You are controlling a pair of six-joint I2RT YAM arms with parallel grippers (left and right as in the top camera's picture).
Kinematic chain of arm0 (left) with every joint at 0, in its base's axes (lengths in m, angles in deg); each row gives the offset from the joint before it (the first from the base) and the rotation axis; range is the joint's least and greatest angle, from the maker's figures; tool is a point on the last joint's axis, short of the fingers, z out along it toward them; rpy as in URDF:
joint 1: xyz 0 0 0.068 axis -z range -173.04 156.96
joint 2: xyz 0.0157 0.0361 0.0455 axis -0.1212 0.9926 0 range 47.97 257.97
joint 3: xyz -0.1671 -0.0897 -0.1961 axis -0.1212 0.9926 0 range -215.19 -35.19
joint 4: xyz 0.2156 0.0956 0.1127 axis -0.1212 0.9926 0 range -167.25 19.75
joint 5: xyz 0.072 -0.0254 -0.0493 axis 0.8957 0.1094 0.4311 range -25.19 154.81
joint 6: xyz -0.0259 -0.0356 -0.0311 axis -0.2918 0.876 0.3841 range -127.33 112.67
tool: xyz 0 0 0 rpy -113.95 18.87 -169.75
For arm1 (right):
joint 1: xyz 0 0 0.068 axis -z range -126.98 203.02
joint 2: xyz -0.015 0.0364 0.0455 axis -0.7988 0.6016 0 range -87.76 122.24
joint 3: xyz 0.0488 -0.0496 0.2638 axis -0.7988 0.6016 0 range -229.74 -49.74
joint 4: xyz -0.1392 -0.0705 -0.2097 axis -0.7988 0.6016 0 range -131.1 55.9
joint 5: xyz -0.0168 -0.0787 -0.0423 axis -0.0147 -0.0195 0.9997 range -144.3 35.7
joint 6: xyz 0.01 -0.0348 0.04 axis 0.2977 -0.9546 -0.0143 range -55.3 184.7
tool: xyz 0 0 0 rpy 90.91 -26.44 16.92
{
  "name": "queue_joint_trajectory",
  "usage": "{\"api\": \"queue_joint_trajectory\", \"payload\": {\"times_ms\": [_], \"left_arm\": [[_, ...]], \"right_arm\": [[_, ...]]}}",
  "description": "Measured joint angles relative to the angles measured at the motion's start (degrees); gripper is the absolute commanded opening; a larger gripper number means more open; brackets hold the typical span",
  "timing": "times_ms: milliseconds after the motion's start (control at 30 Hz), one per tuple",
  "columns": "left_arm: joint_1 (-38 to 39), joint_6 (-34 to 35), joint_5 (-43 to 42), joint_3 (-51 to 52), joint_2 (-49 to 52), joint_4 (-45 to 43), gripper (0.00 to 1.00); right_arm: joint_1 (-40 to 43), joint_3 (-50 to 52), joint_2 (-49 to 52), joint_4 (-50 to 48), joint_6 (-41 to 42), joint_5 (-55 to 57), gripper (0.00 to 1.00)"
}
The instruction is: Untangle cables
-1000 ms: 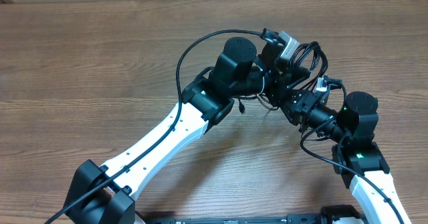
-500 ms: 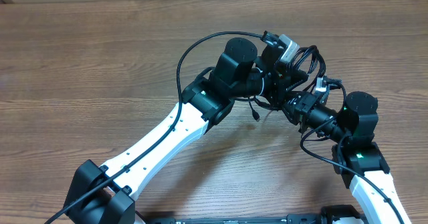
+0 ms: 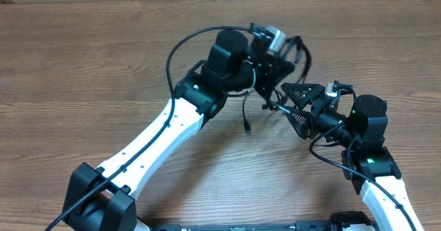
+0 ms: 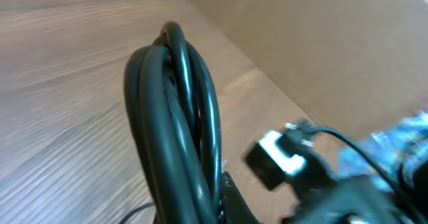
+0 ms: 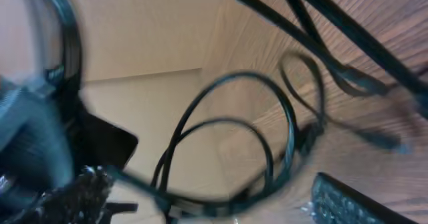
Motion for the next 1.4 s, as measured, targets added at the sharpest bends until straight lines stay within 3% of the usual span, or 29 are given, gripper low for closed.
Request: {"api": "queue_joint_trajectory", "payload": {"times_ms": [133,300,467,667,767,1133,1267,1400], "left_arm": [[-0.7,3.6,5.2,0.0,0.0,1.7,0.04],[-0.7,11.0,10.8,0.0,0.0,2.3,0.04],[-0.7,19.1,12.7,0.0,0.0,2.3,0.04],[-0.5,21.4,12.2,0.0,0.0,2.3,0.04],[-0.3,19.8,10.7,0.0,0.0,1.0,0.04],[4.6,3.4,6.6,0.0,0.0,-1.5,0.04],[4.6,0.6,6.4,0.0,0.0,-1.6,0.04],[4.6,-2.3,6.4,0.0,0.0,-1.6,0.04]], "right_arm": [[0.0,0.0,0.0,0.0,0.0,0.0,0.95],[0.0,0.0,0.0,0.7,4.6,-0.7,0.75],[0.0,0.0,0.0,3.1,13.6,-1.7,0.72],[0.0,0.0,0.0,5.8,21.6,-1.7,0.71],[0.0,0.0,0.0,5.8,23.7,-1.9,0.64],[0.0,0.0,0.0,4.5,27.1,-5.0,0.25],[0.0,0.0,0.0,4.6,27.3,-4.9,0.23],[0.0,0.0,0.0,4.5,27.1,-5.0,0.29]]}}
